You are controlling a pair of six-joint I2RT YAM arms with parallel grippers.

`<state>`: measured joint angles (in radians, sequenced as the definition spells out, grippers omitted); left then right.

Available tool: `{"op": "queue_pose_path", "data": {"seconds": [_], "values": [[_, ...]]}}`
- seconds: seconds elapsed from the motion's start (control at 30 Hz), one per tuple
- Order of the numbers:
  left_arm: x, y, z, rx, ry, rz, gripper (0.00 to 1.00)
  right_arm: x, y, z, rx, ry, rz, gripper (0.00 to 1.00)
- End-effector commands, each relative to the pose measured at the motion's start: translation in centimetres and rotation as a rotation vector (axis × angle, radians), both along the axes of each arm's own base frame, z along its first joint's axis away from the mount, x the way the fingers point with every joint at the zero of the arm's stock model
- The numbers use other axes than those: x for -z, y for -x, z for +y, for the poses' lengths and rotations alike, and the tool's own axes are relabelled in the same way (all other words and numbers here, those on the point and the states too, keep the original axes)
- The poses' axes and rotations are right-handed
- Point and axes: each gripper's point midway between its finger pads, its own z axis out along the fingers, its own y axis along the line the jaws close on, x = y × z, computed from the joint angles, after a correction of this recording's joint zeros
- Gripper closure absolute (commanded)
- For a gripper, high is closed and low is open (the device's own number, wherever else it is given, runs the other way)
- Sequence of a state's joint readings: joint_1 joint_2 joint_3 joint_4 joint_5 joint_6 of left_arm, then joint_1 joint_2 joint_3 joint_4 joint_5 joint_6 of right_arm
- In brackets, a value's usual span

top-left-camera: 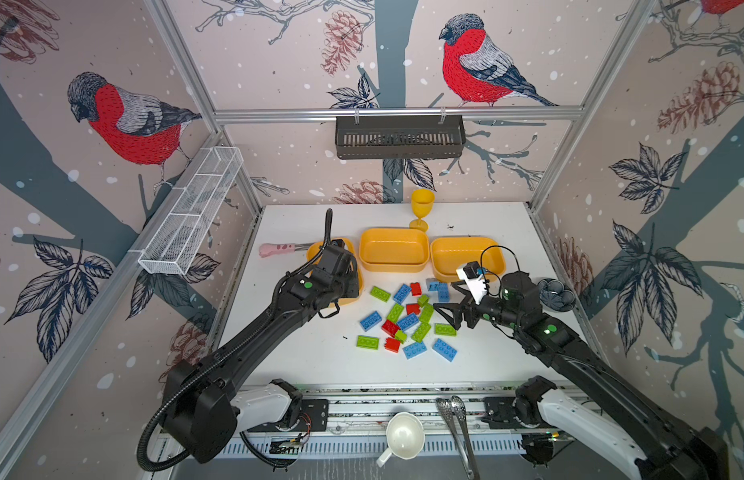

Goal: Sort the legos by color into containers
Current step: 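Lift the red brick with the left gripper and release it into the nearest bin, then lower the left gripper onto a blue brick and grasp it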

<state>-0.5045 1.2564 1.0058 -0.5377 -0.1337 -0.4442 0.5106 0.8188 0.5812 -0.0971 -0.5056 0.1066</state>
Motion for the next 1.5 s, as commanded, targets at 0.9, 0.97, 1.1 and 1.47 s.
{"op": "queue_pose_path", "data": {"seconds": [0.9, 0.97, 1.1, 1.47], "values": [[5.6, -10.6, 6.9, -0.198, -0.156, 0.102, 0.26, -0.4, 1.0, 2.4, -0.097, 0.005, -0.034, 0.01], [4.6, -8.8, 5.5, -0.129, -0.127, 0.105, 0.23, -0.3, 0.7, 2.2, -0.086, 0.013, -0.040, 0.01], [3.1, -5.3, 3.0, -0.002, -0.089, 0.113, 0.23, -0.1, 0.2, 1.8, -0.083, 0.020, -0.039, 0.01], [4.7, 3.6, -4.8, 0.356, -0.068, 0.119, 0.23, 0.2, -0.6, 0.3, -0.073, 0.049, -0.022, 0.00]]}}
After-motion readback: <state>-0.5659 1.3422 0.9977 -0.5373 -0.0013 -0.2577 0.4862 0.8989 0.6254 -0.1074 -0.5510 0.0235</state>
